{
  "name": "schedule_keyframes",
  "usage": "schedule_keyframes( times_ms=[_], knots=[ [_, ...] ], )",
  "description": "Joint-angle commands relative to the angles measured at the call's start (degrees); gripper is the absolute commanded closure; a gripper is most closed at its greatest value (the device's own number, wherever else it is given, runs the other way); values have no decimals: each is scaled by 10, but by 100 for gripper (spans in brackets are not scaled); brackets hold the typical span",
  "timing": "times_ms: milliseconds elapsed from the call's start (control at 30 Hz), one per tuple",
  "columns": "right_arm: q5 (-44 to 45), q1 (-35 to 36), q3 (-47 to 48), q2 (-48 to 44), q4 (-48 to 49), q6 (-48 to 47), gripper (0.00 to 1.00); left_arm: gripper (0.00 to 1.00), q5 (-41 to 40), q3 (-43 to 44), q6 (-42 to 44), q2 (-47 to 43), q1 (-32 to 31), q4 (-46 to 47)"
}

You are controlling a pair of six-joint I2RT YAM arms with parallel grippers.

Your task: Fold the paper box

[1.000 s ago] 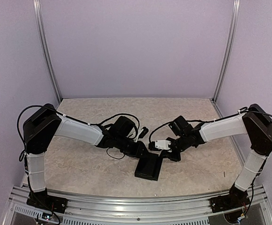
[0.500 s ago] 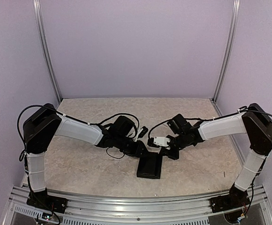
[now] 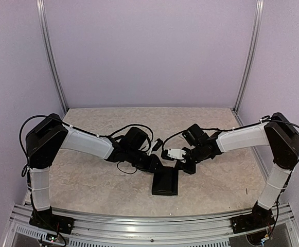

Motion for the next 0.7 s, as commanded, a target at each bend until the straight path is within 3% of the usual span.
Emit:
schedule_keyframes(
  times_ms=[0, 367, 667],
  knots=[
    [-17, 25, 29, 5, 24, 4, 100, 80, -5, -3, 13, 38, -7, -51],
    [19, 23, 14, -4, 31, 18, 100, 80, -6, -11, 13, 32, -7, -48],
    [-38, 40, 62, 28, 5, 45, 100, 80, -4, 5, 14, 45, -8, -57]
  ],
)
